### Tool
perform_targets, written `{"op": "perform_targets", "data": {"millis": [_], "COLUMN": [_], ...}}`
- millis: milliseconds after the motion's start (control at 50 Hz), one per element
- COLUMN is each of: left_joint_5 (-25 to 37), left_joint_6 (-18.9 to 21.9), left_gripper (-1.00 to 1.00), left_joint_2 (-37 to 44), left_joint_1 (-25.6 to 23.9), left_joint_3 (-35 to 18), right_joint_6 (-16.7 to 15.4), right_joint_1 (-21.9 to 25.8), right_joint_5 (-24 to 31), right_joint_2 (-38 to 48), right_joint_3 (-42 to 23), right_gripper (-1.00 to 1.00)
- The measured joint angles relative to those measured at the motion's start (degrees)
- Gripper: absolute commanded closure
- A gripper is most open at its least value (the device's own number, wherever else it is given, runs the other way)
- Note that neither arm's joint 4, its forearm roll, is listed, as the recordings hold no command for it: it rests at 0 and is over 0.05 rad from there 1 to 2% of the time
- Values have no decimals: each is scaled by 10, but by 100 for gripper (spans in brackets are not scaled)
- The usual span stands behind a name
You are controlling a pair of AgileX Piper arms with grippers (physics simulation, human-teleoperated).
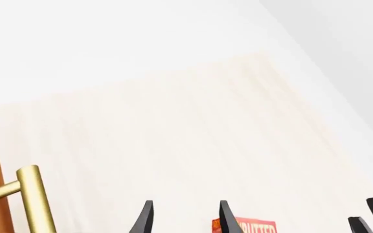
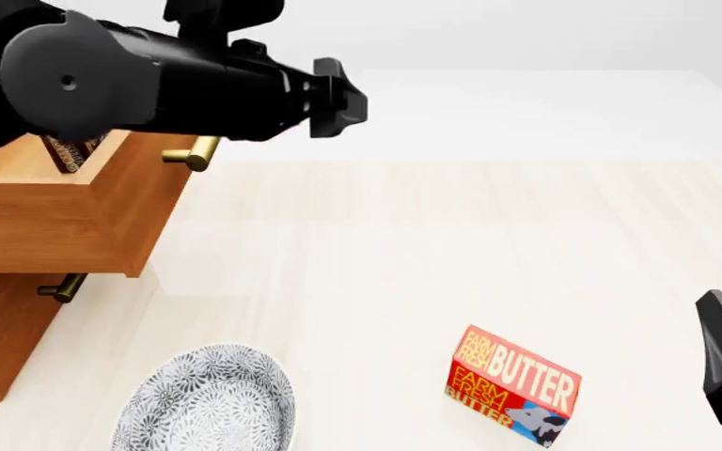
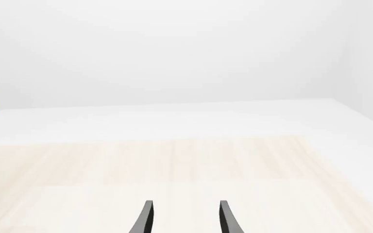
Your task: Put the chocolate pudding in the top drawer of the cabinet and close it.
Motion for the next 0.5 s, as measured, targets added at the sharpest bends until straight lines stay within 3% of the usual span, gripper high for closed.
{"op": "perform_targets", "data": {"millis": [500], "left_joint_5": [-36], "left_joint_6": [-32], "left_gripper": [-100], "left_joint_2": [6], "left_joint_1": [20], "left_joint_3": [34], "right_joint_6": [0], "right_joint_1": [0], "right_joint_5": [0], "right_joint_2": [0], "right_joint_3": [0], "right_gripper": [-100]}}
